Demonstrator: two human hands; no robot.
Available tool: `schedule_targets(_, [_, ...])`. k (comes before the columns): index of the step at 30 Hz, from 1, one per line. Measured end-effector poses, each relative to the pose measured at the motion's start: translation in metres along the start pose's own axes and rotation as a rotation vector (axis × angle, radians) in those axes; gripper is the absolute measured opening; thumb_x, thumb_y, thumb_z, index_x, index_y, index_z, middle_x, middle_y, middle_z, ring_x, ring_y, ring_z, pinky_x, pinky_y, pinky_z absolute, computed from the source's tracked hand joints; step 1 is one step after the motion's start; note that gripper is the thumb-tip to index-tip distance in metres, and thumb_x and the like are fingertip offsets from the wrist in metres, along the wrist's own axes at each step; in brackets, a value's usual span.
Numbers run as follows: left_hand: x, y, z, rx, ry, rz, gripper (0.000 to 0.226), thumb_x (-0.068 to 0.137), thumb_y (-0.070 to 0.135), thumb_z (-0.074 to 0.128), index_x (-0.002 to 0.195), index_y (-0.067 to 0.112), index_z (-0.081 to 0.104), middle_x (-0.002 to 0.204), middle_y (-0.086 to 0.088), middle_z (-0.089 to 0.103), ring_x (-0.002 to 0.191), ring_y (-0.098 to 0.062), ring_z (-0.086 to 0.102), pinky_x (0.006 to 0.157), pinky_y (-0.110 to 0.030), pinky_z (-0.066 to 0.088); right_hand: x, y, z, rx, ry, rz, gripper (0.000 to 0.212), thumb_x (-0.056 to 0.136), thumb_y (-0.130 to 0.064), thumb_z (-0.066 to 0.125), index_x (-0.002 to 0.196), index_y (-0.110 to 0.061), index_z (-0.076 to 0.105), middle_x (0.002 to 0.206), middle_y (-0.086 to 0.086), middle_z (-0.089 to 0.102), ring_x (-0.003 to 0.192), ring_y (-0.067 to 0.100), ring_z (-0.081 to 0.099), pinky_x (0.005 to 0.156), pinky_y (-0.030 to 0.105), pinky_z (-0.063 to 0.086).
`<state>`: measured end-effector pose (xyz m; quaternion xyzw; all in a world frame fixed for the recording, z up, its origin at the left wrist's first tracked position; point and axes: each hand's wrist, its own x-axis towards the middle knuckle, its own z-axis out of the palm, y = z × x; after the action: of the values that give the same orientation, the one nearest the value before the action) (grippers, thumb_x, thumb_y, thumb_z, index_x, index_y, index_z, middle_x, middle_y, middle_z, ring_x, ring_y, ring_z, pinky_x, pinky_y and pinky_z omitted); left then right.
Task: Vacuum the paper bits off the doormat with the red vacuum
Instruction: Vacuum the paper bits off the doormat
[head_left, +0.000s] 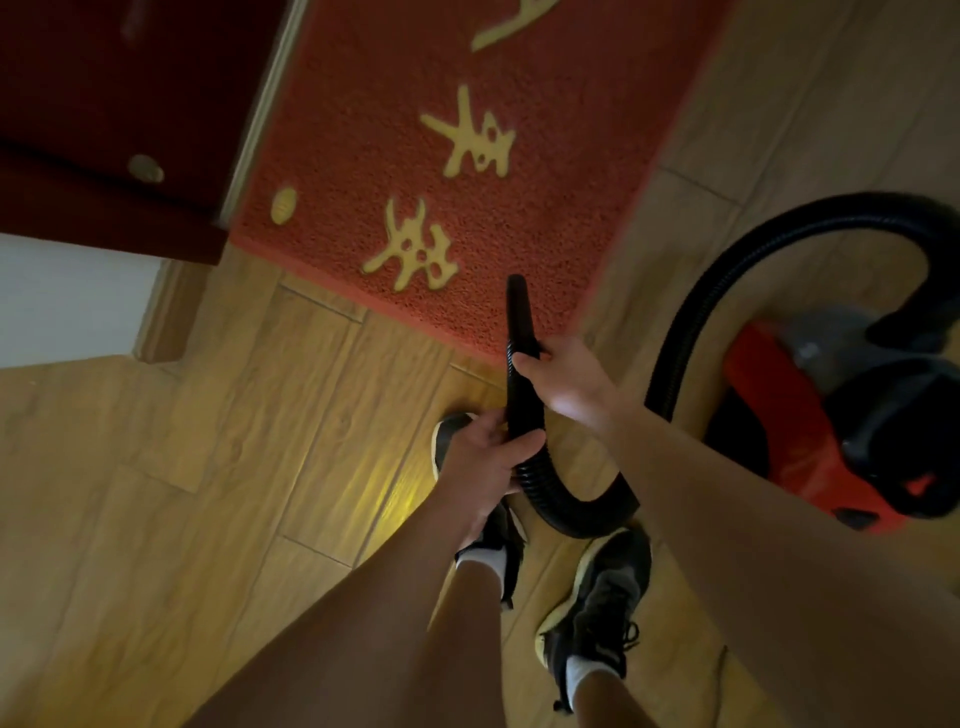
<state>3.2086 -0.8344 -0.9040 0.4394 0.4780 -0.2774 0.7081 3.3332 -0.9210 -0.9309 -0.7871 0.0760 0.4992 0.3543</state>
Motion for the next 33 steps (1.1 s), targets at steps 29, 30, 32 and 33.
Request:
schedule_targets(29, [-0.063,-0.078,0.118,0.129,0.03,0.136,0.041,0.09,0.003,0.072,0.128,0.016,0.067,0.096,-0.003,0.077,0.093,-0.021,0.071,0.102,-0.053,0.053,-0.096,0.124,-0.067,0.264,0.121,-0.19,0.034,0.1,-0.03,0.059,0.13,-0.014,0.059,0.106,0.003,0.07,0.098,0.018,0.068,0.09,0.042,0.057])
schedule_targets(30, [-0.065,-0.078,0.12,0.141,0.032,0.137,0.042,0.09,0.003,0.072,0.129,0.017,0.067,0.096,-0.004,0.077,0.093,-0.021,0.072,0.101,-0.053,0.053,-0.1,0.126,-0.068,0.275,0.124,-0.196,0.034,0.1,-0.029,0.059,0.131,-0.014,0.059,0.105,0.003,0.07,0.097,0.017,0.067,0.089,0.041,0.057])
schedule_targets(32, [-0.07,-0.079,0.123,0.159,0.031,0.138,0.043,0.09,0.003,0.072,0.13,0.019,0.066,0.1,-0.004,0.078,0.097,-0.023,0.072,0.102,-0.053,0.053,-0.107,0.128,-0.07,0.307,0.123,-0.215,0.033,0.101,-0.027,0.058,0.132,-0.016,0.059,0.103,0.001,0.07,0.095,0.014,0.067,0.087,0.036,0.057])
schedule_targets(33, [-0.072,-0.08,0.124,0.167,0.029,0.14,0.043,0.09,0.003,0.072,0.129,0.021,0.066,0.102,-0.004,0.078,0.101,-0.025,0.073,0.103,-0.053,0.052,-0.111,0.128,-0.071,0.322,0.124,-0.227,0.032,0.101,-0.026,0.057,0.132,-0.016,0.059,0.103,-0.001,0.069,0.095,0.013,0.066,0.085,0.033,0.057])
